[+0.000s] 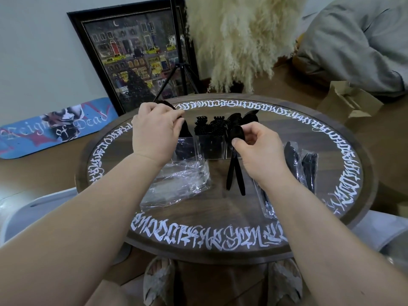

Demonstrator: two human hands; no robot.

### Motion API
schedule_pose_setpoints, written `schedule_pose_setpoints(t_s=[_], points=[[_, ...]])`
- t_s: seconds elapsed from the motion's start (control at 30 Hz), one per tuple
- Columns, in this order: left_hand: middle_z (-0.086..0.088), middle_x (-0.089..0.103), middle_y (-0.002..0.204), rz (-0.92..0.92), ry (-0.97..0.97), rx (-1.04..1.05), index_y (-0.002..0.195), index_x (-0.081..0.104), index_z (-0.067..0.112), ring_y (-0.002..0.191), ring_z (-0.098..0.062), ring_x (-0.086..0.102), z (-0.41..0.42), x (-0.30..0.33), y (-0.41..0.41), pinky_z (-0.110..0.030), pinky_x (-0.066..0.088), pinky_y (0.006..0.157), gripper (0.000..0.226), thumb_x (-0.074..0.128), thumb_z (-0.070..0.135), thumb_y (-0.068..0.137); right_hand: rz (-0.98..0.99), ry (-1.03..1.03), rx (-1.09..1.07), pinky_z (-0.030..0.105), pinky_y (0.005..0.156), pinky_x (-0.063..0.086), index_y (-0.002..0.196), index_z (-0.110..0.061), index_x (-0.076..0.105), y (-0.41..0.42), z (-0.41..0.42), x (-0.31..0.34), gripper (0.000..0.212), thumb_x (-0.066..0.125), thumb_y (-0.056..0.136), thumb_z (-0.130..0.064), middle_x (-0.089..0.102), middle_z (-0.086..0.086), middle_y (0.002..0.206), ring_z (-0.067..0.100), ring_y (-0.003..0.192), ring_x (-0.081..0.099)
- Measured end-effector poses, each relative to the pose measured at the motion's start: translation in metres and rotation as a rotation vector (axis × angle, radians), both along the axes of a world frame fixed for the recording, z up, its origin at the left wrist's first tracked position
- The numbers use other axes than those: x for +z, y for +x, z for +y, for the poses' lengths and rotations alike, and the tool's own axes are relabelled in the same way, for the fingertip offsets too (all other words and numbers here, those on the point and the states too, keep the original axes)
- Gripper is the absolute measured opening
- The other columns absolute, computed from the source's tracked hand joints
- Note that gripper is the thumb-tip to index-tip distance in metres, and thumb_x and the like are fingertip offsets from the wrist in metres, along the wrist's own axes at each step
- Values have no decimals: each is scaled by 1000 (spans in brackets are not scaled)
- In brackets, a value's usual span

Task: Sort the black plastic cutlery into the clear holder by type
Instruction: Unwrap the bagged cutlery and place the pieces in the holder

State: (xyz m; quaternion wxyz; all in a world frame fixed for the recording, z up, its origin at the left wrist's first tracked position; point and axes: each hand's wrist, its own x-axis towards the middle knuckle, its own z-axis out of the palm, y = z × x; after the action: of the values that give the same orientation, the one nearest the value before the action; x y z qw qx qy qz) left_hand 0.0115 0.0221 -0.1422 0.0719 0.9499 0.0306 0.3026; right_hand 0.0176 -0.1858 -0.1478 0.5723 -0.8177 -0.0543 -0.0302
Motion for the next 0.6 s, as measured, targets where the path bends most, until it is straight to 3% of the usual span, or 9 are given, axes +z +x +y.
schedule_pose_setpoints(t_s=[0.17,0.3,0.4,0.5,0.6], points=[[-3,58,116,24,18,63,113,70,23,119,-32,36,-6,-7,-2,-48,30,90,25,54,30,95,2,28,14,29,78,52,83,-26,63,2,3,1,15,65,86,-11,67,-7,80,13,80,64],[-4,54,125,-24,-14,42,121,64,21,122,-32,36,-13,-3,-7,-47,31,92,31,54,30,94,-1,38,25,31,77,52,79,-28,61,2,6,2,18,65,86,-11,67,-8,77,13,78,64],[-4,61,113,-150,-47,-156,115,68,17,107,-27,52,-29,0,-16,-39,41,86,30,52,27,92,9,84,36,39,81,55,79,-26,62,3,7,3,18,65,84,-9,69,-3,78,18,79,67],[0,67,104,20,-212,-309,118,66,16,93,-16,61,-47,4,-24,-31,49,83,35,48,30,92,19,139,53,48,82,55,76,-26,62,3,10,2,19,67,81,-8,71,2,78,24,79,68],[11,67,84,115,-385,-328,113,68,22,75,-5,59,-58,2,-29,-25,48,75,24,58,25,91,13,144,83,49,83,54,75,-26,61,2,10,1,20,68,80,-7,72,4,79,24,79,69]])
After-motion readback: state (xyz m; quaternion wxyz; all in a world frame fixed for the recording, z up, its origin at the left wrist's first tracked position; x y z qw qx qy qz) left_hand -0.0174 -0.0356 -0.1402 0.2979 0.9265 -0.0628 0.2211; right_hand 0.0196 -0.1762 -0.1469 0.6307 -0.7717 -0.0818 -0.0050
